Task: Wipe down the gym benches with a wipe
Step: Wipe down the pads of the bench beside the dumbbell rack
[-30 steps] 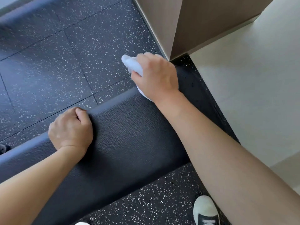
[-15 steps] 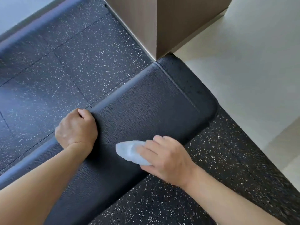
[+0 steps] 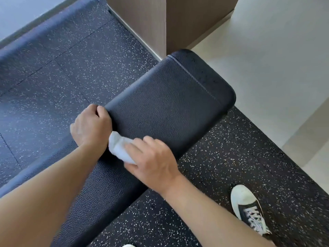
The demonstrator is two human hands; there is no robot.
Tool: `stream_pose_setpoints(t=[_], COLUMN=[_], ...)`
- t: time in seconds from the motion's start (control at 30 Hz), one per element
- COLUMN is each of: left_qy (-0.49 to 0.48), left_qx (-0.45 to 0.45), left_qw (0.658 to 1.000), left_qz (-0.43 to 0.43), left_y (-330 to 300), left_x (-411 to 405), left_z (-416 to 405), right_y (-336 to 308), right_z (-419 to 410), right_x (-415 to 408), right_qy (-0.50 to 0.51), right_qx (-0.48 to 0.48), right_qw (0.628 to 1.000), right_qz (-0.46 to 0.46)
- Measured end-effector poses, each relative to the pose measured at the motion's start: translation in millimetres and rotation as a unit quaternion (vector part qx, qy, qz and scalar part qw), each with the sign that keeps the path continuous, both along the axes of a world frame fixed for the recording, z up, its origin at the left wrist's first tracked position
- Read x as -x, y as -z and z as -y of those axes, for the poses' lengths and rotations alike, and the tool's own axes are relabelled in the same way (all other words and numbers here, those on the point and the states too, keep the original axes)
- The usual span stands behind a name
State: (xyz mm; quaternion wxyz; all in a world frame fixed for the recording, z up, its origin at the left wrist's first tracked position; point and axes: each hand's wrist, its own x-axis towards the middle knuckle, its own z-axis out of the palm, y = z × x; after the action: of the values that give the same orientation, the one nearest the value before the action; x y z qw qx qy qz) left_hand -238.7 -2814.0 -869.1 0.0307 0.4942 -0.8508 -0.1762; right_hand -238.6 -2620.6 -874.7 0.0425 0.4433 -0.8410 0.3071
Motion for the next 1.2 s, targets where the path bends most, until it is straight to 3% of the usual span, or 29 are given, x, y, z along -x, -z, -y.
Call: stream_pose_setpoints(t=[0.13, 0.23, 0.33, 0.43, 0.57, 0.7, 0.8, 0.97, 1.07, 1.2], left_qy=[0.062, 0.088, 0.086, 0.093, 0.193, 0.268, 0.236, 0.210, 0.102, 0.013], left_qx=[0.021, 0.057, 0.071, 0.075, 0.065, 0.024, 0.001, -0.024, -0.055, 0.015], left_qw=[0.998, 0.994, 0.993, 0.993, 0.979, 0.962, 0.970, 0.977, 0.993, 0.999], left_qz=[0.005, 0.020, 0.023, 0.018, -0.001, 0.044, 0.052, 0.011, 0.013, 0.031], left_y=[0.3, 1.4, 3.3, 2.5, -6.0, -21.1, -29.4, -26.8, -21.1, -6.9], left_x=[-8.7, -9.5, -9.2, -11.1, -5.5, 4.2, 19.6, 92.3, 142.9, 162.9], left_z=[-1.7, -6.7, -7.8, -10.0, -18.5, -15.5, -23.3, -59.0, -79.4, -96.8], right_y=[11.1, 18.4, 15.8, 15.2, 14.5, 12.6, 11.8, 13.2, 15.0, 22.4], right_z=[-49.0, -96.3, -113.2, -98.0, -66.9, -58.1, -72.5, -120.6, -155.7, -174.6], right_x=[29.2, 93.5, 150.6, 146.1, 76.6, 19.9, 37.2, 124.9, 175.8, 187.2], right_qy=[0.006, 0.106, 0.223, 0.274, 0.206, 0.027, -0.030, 0.134, 0.207, 0.232], right_qx=[0.026, 0.024, 0.013, 0.020, 0.031, 0.025, 0.010, 0.022, 0.012, 0.020], right_qw=[0.998, 0.989, 0.972, 0.959, 0.977, 0.999, 0.999, 0.990, 0.978, 0.972], right_qz=[-0.048, -0.100, -0.080, -0.069, -0.041, -0.018, -0.036, -0.027, -0.006, 0.023])
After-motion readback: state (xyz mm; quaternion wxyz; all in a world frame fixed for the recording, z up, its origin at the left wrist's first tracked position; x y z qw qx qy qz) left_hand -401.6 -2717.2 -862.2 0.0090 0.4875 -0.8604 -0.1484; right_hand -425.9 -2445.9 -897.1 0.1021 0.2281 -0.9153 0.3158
